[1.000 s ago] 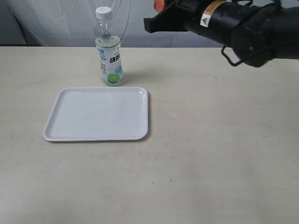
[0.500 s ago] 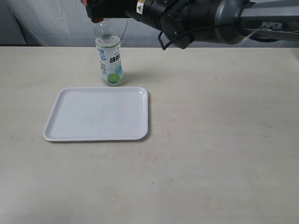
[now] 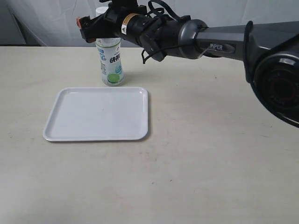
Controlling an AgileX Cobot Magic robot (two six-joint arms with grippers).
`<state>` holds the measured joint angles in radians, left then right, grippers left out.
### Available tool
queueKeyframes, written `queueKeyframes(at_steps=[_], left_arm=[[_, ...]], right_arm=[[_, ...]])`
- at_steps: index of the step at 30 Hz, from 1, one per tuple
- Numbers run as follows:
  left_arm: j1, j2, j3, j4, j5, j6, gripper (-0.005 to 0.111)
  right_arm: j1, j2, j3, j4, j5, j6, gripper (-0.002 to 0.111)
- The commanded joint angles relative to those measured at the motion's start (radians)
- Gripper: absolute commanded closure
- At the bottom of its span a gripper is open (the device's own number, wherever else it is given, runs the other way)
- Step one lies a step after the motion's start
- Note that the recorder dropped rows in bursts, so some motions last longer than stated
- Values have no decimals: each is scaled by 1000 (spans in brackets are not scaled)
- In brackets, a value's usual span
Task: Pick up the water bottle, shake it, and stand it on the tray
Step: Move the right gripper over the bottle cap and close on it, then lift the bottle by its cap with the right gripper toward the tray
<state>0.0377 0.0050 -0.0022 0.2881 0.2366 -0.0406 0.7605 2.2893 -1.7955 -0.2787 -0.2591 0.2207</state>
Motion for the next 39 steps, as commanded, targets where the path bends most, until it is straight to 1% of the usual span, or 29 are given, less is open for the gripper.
queueKeyframes(at_steps=[1,7,13,21,24,26,27,28,29,33,35,36,37,39], left_arm=[[0,-5,2,3,3,-4,107],[0,-5,2,3,3,-4,107],[0,-5,2,3,3,-4,107],[0,-5,2,3,3,-4,107],[0,-5,2,3,3,-4,107],[0,-5,2,3,3,-4,107],[0,-5,2,3,3,-4,107],[0,-5,2,3,3,-4,107],[0,-5,2,3,3,-4,107],[0,-5,2,3,3,-4,107],[0,-5,2,3,3,-4,107],[0,-5,2,3,3,-4,107],[0,-5,2,3,3,-4,107],[0,-5,2,3,3,-4,107]], right_arm=[[-4,26,-34,-1,1,-10,4],[-4,64,-84,-1,43,-11,4],[-2,64,-84,-1,-9,18,4],[-2,66,-84,-1,-16,20,4],[-4,66,-84,66,-16,14,4],[-4,66,-84,122,-29,-3,7],[-4,68,-84,152,-45,-17,11],[-4,70,-84,184,-59,-36,17],[-4,70,-84,215,-66,-55,26],[-4,70,-84,238,-48,-66,70],[-4,70,-84,238,-12,-66,98],[-4,70,-84,238,4,-66,109],[-4,70,-84,245,21,-63,108],[-4,70,-84,248,47,-63,108]])
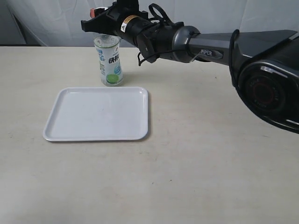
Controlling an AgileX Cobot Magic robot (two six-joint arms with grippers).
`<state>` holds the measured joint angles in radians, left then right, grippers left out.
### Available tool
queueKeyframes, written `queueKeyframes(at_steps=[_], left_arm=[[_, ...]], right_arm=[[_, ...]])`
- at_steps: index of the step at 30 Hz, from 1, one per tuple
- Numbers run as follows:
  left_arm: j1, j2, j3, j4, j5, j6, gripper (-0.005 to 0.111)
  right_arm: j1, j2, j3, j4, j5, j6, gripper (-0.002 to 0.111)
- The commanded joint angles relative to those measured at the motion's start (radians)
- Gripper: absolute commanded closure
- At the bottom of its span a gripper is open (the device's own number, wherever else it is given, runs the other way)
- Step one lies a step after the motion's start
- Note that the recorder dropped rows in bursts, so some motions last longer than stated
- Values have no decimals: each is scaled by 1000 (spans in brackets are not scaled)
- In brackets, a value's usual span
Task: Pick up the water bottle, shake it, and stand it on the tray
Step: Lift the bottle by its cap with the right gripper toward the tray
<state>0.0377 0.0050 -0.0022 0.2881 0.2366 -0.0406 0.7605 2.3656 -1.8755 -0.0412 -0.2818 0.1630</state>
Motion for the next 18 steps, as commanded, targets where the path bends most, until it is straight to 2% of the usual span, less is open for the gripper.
queueKeyframes(at_steps=[1,9,18], left_arm=[[0,-5,2,3,3,-4,107],[0,-5,2,3,3,-4,107],[0,-5,2,3,3,-4,107]], right_arm=[[-4,-7,-4,11,73,-6,108],[-4,-86,-5,2,57,-16,108],[-4,-169,-5,-13,208,-70,108]])
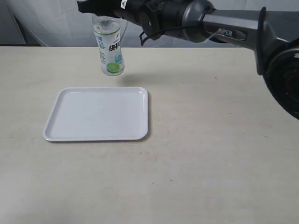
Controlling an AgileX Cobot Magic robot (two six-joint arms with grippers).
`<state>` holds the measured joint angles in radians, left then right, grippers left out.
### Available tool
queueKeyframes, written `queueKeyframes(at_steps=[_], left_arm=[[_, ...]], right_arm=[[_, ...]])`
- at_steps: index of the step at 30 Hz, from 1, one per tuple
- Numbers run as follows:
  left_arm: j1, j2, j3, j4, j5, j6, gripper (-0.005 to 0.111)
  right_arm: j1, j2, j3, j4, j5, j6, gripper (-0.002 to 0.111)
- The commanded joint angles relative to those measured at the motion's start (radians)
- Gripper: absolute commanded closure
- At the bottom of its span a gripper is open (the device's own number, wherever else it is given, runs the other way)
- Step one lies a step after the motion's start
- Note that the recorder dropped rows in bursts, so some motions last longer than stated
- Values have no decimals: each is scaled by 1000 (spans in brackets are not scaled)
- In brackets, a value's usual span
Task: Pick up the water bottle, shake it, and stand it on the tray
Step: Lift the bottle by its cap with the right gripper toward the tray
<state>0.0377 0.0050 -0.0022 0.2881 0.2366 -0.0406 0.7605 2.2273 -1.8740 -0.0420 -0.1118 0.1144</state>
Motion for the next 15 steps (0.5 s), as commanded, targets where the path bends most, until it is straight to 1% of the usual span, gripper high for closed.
queueKeyframes(at_steps=[1,6,10,11,12,13,14,15], left_arm=[[0,-5,2,3,3,-4,107],[0,-5,2,3,3,-4,107],[0,-5,2,3,3,-4,107],[0,-5,2,3,3,-4,107],[0,-5,2,3,3,-4,107],[0,-5,2,3,3,-4,107],[0,-5,2,3,3,-4,107],[0,-5,2,3,3,-4,107]], right_arm=[[-4,-31,-7,-12,59,-21,108],[-4,-35,-7,-12,149,-21,108],[1,-83,-7,-2,224,-21,109],[10,-120,-7,6,301,-24,109],[20,-141,-7,6,341,-35,109],[43,-184,-7,10,419,-91,109],[57,-202,-5,22,448,-114,109],[90,-244,-5,73,510,-197,109]])
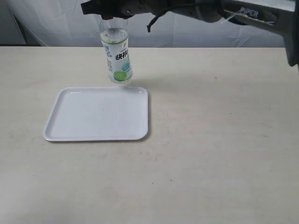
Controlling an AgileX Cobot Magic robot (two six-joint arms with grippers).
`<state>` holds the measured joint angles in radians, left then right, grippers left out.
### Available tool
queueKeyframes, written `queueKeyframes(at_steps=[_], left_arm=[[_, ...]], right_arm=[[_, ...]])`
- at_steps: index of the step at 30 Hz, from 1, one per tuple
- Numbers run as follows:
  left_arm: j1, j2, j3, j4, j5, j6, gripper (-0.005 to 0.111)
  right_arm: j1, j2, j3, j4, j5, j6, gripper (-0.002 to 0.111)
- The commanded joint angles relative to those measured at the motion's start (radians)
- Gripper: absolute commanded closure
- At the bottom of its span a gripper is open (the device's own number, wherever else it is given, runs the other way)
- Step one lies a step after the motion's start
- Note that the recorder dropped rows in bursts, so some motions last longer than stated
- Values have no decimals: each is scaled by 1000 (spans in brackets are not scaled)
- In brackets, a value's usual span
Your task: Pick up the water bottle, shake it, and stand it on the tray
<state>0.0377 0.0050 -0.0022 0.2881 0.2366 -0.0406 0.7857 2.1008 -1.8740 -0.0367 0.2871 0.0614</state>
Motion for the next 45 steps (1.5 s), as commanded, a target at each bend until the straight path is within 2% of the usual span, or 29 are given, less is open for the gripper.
queueKeyframes(at_steps=[1,4,7,14,17,21,26,29,33,39,41,45], left_arm=[[0,-5,2,3,3,-4,107],[0,-5,2,3,3,-4,107],[0,-5,2,3,3,-4,107],[0,-5,2,3,3,-4,107],[0,-5,2,3,3,-4,107],[0,-5,2,3,3,-4,107],[0,-5,2,3,3,-4,107],[0,-5,2,3,3,-4,107],[0,-5,2,3,3,-4,107],[0,-5,2,3,3,-4,107],[0,-5,2,3,3,-4,107],[0,-5,2,3,3,-4,107]], right_arm=[[88,-147,-5,115,150,-209,109],[145,-194,-5,244,214,-333,109],[152,-199,-1,281,250,-347,109],[152,-201,96,376,188,-417,109],[116,-206,135,283,139,-382,109],[49,-218,138,122,135,-233,109],[21,-246,138,154,116,-207,109],[50,-248,138,233,105,-220,109],[127,-241,138,356,105,-357,109],[182,-250,138,338,133,-408,109],[144,-258,138,272,170,-379,109],[37,-284,138,105,235,-182,109]])
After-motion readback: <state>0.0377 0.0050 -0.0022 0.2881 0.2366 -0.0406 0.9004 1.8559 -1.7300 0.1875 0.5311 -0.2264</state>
